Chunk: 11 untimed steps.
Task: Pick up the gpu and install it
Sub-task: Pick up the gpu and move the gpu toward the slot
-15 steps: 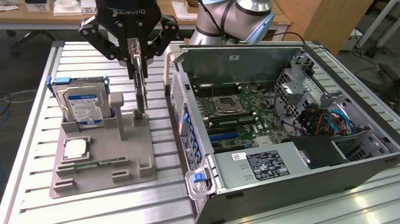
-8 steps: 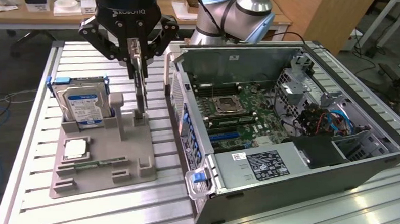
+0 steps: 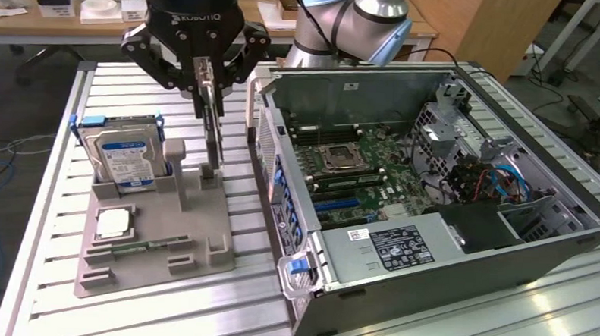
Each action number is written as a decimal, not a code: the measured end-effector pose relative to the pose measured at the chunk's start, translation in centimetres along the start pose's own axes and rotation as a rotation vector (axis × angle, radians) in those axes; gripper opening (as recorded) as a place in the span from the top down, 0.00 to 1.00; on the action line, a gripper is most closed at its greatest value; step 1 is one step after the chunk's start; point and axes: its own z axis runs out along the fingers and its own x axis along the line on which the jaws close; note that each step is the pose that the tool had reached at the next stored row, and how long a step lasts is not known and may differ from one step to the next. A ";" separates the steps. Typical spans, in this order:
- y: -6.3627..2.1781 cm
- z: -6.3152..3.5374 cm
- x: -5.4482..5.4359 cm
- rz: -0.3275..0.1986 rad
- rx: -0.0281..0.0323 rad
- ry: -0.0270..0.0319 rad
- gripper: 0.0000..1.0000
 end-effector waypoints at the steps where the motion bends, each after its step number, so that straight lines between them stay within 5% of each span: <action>1: 0.00 -0.02 -0.1 0.000 0.0000 0.0000 0.73; 11: 0.03 -0.68 -1.0 0.000 -0.0008 -0.0001 0.73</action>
